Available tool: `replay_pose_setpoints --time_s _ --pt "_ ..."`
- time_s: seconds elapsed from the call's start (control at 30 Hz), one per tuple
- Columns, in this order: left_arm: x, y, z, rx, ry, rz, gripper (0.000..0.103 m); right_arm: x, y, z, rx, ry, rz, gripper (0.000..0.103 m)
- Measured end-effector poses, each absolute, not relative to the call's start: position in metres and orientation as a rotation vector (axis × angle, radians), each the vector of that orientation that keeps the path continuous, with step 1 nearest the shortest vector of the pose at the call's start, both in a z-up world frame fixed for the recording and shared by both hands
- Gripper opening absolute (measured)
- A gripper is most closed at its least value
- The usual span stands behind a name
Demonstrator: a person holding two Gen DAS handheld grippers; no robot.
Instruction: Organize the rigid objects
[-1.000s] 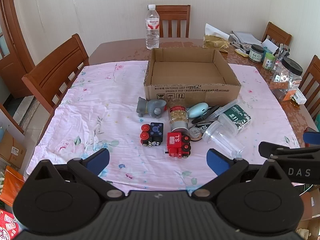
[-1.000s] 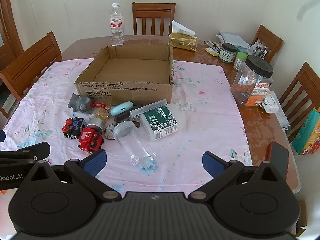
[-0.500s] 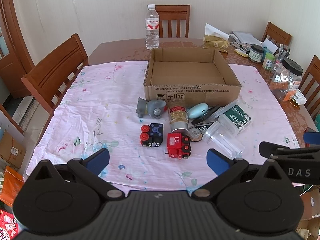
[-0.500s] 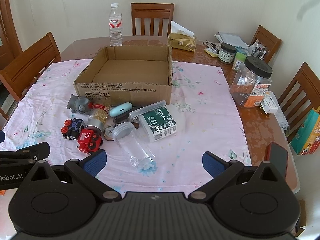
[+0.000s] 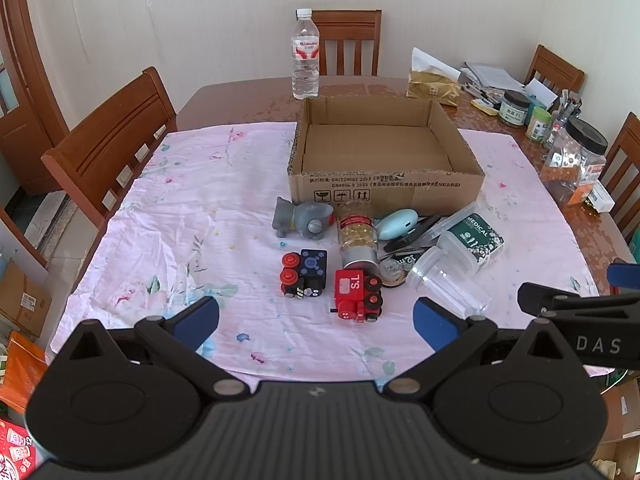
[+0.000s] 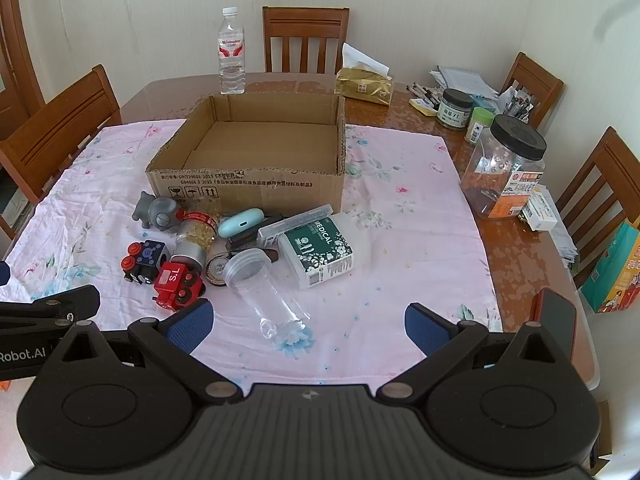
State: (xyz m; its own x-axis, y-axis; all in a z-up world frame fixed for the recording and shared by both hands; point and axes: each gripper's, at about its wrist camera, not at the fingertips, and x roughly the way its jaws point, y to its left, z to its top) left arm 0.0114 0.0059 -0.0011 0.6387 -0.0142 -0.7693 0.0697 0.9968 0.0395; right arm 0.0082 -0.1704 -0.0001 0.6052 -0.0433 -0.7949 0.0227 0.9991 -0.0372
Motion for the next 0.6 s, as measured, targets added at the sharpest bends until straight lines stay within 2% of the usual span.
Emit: replay_pose_setpoints --time_s 0.6 --pt "0.0216 0.0067 -0.0085 0.053 0.892 -0.068 0.102 0.0177 -0.1711 -0.009 -0.033 0.919 -0.028 0.103"
